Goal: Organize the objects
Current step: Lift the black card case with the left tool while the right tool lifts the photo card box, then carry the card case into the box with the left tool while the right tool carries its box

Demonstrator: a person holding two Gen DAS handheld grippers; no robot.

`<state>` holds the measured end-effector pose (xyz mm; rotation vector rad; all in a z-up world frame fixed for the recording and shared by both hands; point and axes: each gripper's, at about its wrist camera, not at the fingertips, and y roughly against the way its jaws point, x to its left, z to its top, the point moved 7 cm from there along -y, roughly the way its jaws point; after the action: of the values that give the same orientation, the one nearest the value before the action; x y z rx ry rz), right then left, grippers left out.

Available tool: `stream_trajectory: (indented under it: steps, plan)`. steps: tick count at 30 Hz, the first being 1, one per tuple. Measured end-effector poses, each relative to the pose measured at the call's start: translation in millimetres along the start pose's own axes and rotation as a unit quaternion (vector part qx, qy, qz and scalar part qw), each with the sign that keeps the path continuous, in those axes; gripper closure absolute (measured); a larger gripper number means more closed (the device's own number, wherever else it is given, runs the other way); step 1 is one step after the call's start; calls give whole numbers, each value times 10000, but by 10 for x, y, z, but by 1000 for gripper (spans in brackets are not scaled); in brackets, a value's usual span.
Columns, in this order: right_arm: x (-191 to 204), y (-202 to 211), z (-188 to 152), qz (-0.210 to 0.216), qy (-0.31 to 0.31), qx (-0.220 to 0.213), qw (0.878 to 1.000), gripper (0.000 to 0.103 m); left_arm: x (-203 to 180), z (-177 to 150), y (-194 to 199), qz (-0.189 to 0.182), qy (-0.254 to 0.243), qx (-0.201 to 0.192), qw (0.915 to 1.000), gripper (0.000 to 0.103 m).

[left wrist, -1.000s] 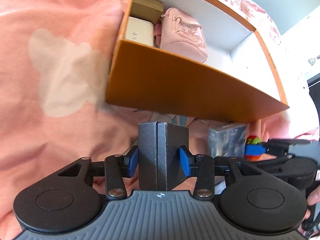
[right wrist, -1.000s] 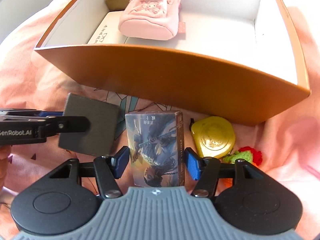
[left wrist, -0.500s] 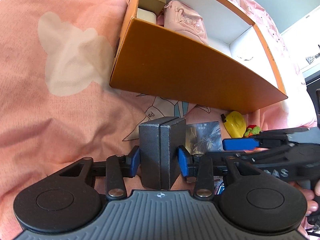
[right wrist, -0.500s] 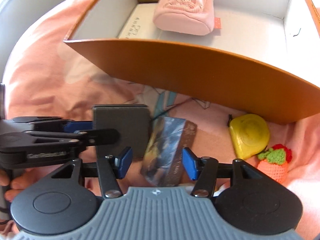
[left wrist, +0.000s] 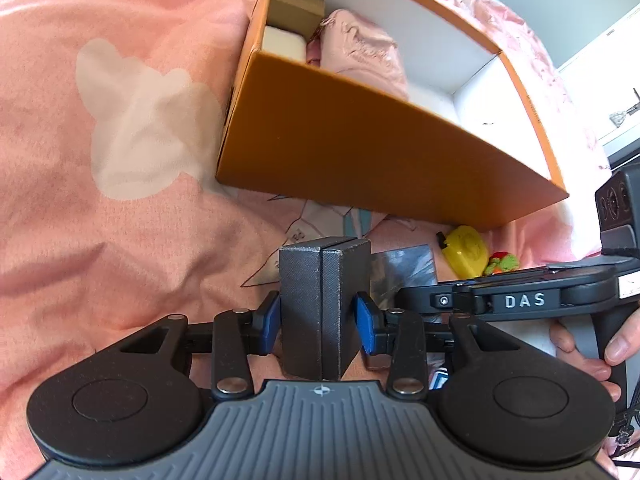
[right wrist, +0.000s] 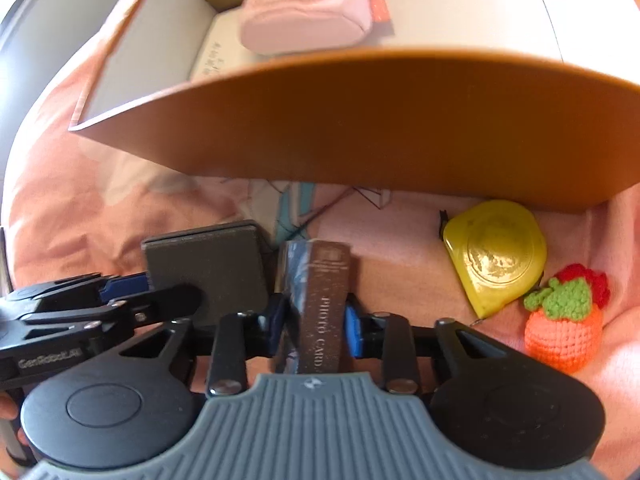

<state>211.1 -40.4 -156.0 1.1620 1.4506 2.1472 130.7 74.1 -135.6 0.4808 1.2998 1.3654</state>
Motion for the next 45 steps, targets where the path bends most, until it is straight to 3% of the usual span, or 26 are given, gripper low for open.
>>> stream_trajectory:
  steps: [10,17,25,30,34,38,41,45]
  plan:
    - [278,604,-45,-162,773,-717,9943,79,-167,58,365,-351,-124,-235,9990,61]
    - [371,1200,-30,-27,1030,-1319,9859,79,-399,224,747,-729,-216,-754,9942,61]
    - [509,1664,194,-21,1198,-2130,9697,79,-710,697,1048,-846,-596,-1530,9828,61]
    - [429,1906,427,-189,1065,-2575,9602,79,-807,1037,971,-702,-694,-1742,9797,61]
    - [244,1880,634,-465,783,-2748,9572,79,-867,1205,736,-868,-670,-1488,9828,61]
    - [37,1769,763,-765,509,-2761,9567,79,-814,1257,378,-1129,-417,-892,9887,61]
    - [-113,1664,832,-1049,405,-2732,9553,79,-738,1274,139,-971,-328,-578,9931,61]
    - [-209,1520,884,-1045,352,-2529,9612,79,-645,1265,-123,-941,-219,-96,9953,61]
